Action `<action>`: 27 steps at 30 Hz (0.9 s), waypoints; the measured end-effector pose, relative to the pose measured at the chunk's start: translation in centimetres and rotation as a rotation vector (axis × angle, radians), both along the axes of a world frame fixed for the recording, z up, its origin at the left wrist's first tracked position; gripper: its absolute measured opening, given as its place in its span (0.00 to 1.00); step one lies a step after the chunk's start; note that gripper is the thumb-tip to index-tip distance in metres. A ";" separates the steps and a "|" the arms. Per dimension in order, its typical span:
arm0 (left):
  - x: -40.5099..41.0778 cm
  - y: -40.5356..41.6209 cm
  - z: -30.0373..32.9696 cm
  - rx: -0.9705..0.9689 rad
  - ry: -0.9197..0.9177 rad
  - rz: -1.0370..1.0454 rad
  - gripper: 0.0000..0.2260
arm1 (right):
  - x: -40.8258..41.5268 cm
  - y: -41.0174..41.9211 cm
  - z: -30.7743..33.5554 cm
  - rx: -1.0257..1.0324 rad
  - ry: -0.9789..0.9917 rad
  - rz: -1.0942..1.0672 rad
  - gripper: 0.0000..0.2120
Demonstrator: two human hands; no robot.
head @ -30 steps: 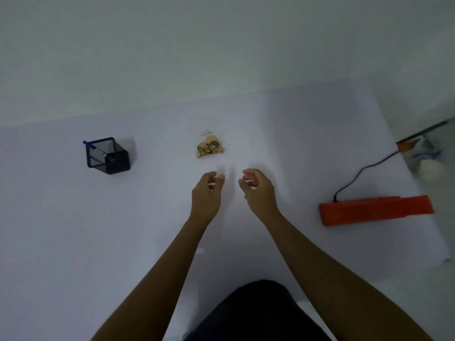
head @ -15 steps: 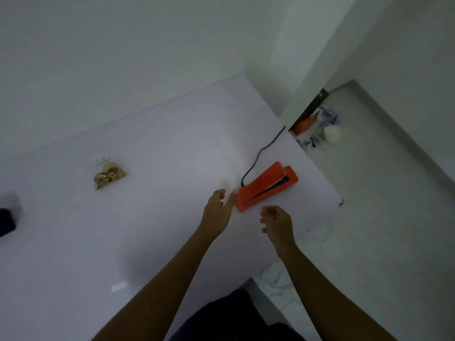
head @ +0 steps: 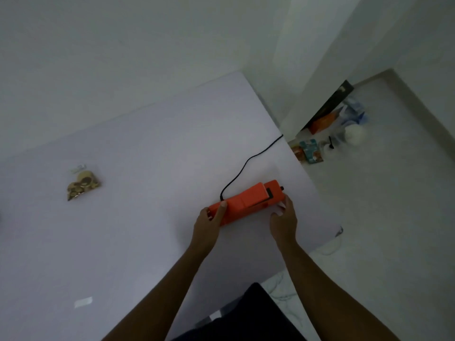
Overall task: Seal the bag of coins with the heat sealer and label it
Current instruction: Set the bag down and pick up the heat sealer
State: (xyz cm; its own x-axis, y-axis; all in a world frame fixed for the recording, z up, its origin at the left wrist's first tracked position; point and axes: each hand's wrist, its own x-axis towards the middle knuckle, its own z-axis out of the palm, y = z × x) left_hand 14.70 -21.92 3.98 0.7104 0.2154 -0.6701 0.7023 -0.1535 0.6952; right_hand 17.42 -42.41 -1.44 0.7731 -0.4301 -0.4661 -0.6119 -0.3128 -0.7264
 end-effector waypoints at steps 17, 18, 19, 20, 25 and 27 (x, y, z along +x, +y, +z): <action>17.3 8.5 1.4 0.198 -0.044 0.199 0.46 | 18.5 9.4 0.4 0.010 -0.042 0.364 0.31; 17.9 8.9 1.4 0.199 -0.041 0.196 0.46 | 19.2 9.8 0.4 0.010 -0.044 0.377 0.30; 18.5 9.3 1.4 0.195 -0.034 0.197 0.45 | 19.7 10.1 0.5 0.010 -0.047 0.388 0.30; 18.9 9.6 1.3 0.179 -0.027 0.202 0.44 | 20.2 10.3 0.5 0.008 -0.051 0.401 0.29; 19.3 10.3 1.4 0.143 0.022 0.195 0.42 | 21.4 10.9 0.9 -0.007 -0.020 0.488 0.30; 18.9 10.5 1.5 0.148 0.029 0.172 0.41 | 21.7 10.9 1.1 -0.016 0.007 0.533 0.31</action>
